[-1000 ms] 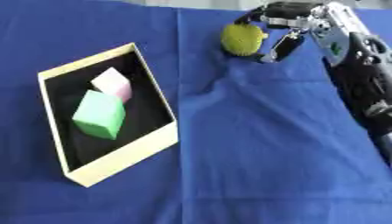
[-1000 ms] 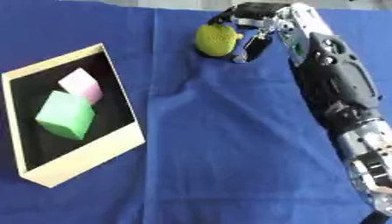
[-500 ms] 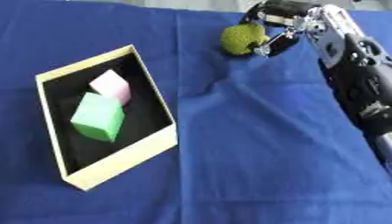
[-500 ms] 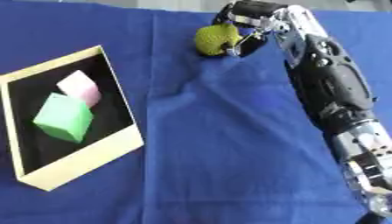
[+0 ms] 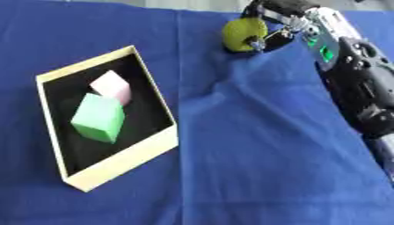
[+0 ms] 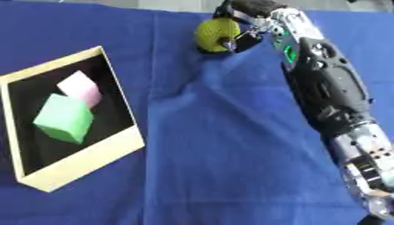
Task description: Pick up objects on the table and place them in the box.
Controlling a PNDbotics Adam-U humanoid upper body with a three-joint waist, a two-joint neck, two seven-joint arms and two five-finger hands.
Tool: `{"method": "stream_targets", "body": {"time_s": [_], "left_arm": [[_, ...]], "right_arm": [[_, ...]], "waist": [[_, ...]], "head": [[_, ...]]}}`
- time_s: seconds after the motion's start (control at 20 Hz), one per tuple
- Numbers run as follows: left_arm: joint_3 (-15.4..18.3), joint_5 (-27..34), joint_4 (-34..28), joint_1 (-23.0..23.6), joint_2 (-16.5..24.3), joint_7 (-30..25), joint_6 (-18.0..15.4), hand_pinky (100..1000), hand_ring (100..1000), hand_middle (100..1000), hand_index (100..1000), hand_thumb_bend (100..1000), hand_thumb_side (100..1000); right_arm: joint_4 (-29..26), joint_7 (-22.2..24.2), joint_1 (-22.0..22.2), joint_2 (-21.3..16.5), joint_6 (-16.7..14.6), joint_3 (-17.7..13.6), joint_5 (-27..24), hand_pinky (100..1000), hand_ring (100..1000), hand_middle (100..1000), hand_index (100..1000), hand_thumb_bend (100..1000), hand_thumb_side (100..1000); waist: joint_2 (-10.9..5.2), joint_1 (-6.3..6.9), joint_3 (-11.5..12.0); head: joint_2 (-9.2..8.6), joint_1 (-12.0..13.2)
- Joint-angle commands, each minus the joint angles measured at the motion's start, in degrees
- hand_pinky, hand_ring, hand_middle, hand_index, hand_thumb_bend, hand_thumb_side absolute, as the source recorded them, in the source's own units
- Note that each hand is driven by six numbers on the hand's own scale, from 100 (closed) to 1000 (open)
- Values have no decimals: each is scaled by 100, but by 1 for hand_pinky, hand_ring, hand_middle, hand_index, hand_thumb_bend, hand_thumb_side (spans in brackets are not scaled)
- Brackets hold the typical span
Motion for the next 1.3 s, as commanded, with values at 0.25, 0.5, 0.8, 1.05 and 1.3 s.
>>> {"method": "stream_targets", "body": {"time_s": [0.25,0.5,0.8,1.05,1.3], "left_arm": [[20,9,-98,-25,92,-5,3,699,855,793,816,158,651],[32,-21,-98,10,128,31,-8,701,852,791,816,163,643],[46,-56,-98,23,159,83,-39,703,847,788,816,171,630],[35,-96,-98,-129,180,147,-191,711,832,778,816,201,592],[4,-158,-98,-307,245,243,-417,719,815,766,816,236,551]], "right_arm": [[-611,94,-98,-237,-175,98,-613,744,602,238,497,107,100],[-1664,378,-86,-342,-141,320,-1392,755,587,230,494,108,100],[-3024,918,-152,-252,50,723,-2306,744,572,239,501,153,100],[-3635,1466,-119,93,110,1013,-2727,736,565,237,498,139,100],[-3795,1834,-99,791,213,1116,-2790,731,561,235,495,110,100]], "waist": [[-254,28,-35],[-350,42,-67],[-436,45,-79],[-526,51,-25],[-619,69,53]], "head": [[109,-15],[220,-19],[327,-40],[439,-65],[553,-151]]}}
